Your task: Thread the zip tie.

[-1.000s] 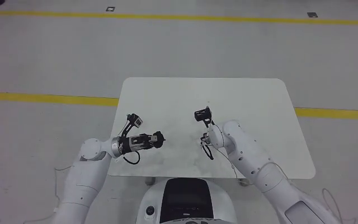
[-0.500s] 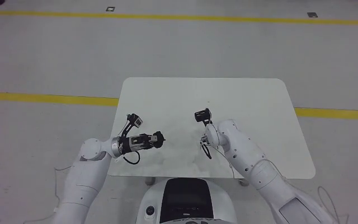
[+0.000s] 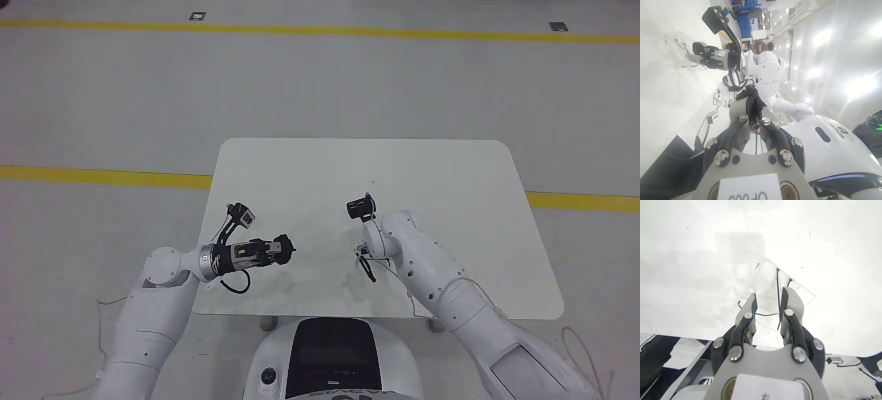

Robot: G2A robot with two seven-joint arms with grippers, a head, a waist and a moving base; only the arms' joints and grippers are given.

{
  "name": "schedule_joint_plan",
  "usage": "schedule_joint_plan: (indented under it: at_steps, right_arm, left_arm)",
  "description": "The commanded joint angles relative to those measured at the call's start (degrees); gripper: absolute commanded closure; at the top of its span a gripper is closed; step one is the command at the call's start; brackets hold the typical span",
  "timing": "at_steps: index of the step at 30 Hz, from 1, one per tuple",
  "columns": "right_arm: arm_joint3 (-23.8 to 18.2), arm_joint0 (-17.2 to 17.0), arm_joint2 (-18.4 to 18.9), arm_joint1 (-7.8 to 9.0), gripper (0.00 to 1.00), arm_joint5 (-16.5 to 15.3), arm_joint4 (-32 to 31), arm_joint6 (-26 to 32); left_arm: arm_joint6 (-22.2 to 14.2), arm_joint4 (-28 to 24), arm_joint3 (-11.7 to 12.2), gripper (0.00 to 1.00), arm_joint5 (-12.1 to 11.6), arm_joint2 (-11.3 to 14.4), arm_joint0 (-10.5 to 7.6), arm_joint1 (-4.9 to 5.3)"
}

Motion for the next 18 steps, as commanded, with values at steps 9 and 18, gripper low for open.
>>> schedule_joint_plan:
  at_steps: [9, 18]
  right_arm:
    - [2.8, 0.7, 0.3, -0.65, 0.70, -0.4, 0.1, -0.3]
    - [4.9, 1.3, 0.8, -1.19, 0.78, -1.2, 0.9, -0.5]
  left_arm:
    - [0.0, 0.0, 0.0, 1.00, 0.0, 0.0, 0.00, 0.00]
    - [0.0, 0.0, 0.0, 1.00, 0.0, 0.0, 0.00, 0.00]
